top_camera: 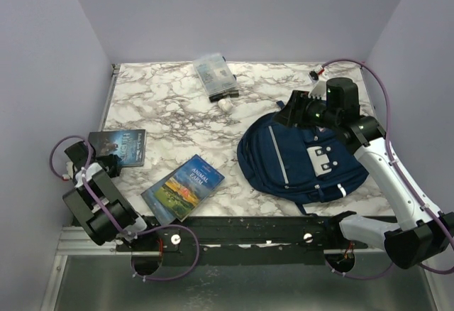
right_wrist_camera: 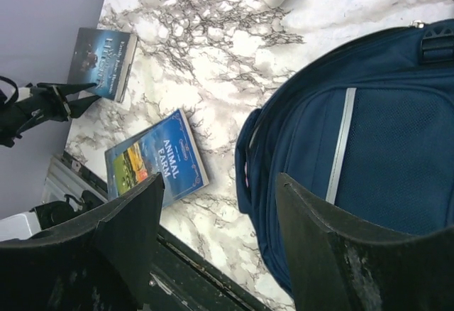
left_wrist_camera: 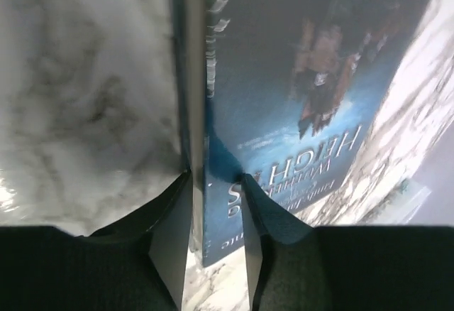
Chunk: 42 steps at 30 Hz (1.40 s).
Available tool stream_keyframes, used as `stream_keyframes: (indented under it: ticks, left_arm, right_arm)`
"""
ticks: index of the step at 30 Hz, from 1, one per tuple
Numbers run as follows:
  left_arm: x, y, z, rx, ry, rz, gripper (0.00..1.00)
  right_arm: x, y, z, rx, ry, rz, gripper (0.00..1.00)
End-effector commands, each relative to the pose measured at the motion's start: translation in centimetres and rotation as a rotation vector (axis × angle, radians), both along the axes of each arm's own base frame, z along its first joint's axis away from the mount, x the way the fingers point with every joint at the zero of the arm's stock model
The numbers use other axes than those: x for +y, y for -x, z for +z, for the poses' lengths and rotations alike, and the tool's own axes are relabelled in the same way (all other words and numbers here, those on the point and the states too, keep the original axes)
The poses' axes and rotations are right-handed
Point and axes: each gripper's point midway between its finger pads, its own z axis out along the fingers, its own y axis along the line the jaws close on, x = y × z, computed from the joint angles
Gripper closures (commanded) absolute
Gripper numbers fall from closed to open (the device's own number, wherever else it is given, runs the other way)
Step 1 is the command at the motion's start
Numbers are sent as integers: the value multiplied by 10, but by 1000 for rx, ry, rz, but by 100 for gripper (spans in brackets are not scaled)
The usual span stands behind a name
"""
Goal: Pack the student bag
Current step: Adjust the book at the center of the board.
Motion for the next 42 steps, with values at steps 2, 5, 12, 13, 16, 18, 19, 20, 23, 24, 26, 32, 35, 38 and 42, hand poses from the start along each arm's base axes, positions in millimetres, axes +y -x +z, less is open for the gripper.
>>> stream_keyframes:
  ticks: [2, 5, 12, 13, 16, 18, 19, 20, 23, 24, 26, 32, 35, 38, 42]
  left_arm:
    - [-50, -43, 14, 11, 18, -256, 66]
    - [-94, -64, 12, 50, 74, -404, 66]
    - [-163, -99, 55, -73, 7, -702, 61]
    - [-163, -102, 68, -107, -40, -737, 58]
    - [-138, -114, 102, -128, -274, -794, 41]
    - [-110, -126, 117, -63, -429, -804, 30]
    - [-98, -132, 119, -20, -478, -814, 29]
    - [-85, -141, 125, 16, -529, -810, 27]
    - [-54, -164, 128, 106, -626, -791, 22]
    - [-47, -172, 128, 115, -645, -803, 22]
    - [-28, -188, 121, 163, -691, -823, 20]
    - [35, -199, 100, 389, -715, -854, 19]
    - [62, -185, 92, 497, -788, -845, 16]
    - [71, -184, 72, 483, -683, -892, 14]
    - [61, -182, 47, 537, -609, -973, 13]
  right_arm:
    - [7, -5, 10, -38, -47, 6, 33]
    - [8, -6, 8, -35, -56, 3, 33]
    - [7, -8, 5, -34, -46, -9, 33]
    - [8, -9, 4, -32, -48, -5, 33]
    - [11, -10, -1, -19, -56, 4, 33]
    - [14, -11, -3, -10, -67, 13, 33]
    - [15, -11, -4, -7, -70, 18, 33]
    - [16, -11, -5, 0, -73, 21, 33]
    - [20, -11, -6, 14, -81, 32, 33]
    - [21, -11, -4, 16, -83, 34, 33]
    - [22, -10, 1, 15, -89, 38, 33]
    - [22, -8, 13, 2, -93, 39, 33]
    - [26, -8, 5, 23, -102, 52, 33]
    - [34, -6, -2, 48, -128, 76, 33]
    - [42, -1, -1, 48, -134, 109, 33]
